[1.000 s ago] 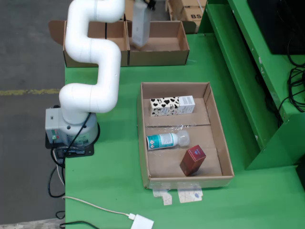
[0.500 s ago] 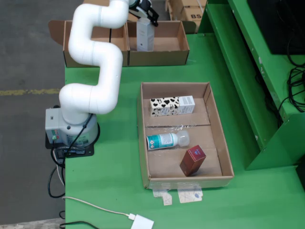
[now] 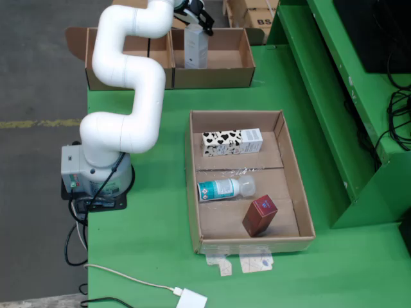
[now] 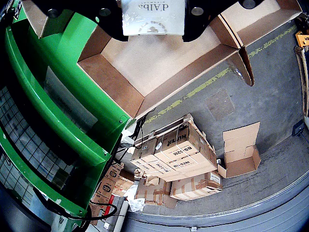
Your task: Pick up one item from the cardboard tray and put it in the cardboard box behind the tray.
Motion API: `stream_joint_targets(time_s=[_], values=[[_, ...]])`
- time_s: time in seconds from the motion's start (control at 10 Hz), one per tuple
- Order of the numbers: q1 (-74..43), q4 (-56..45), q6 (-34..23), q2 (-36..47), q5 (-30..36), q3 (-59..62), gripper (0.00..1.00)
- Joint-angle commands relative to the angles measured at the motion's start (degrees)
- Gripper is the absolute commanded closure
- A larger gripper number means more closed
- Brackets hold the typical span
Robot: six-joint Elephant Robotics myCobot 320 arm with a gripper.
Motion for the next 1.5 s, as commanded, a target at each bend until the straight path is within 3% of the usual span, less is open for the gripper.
stream_joint_targets(time_s=[0.0, 0.4, 1.4], values=[[-0.35, 0.74, -0.33, 1.64, -0.49, 1.75, 1.00], [-0.35, 0.74, -0.33, 1.64, -0.49, 1.75, 1.00], [-0.35, 0.74, -0.33, 1.65, -0.49, 1.75, 0.00]])
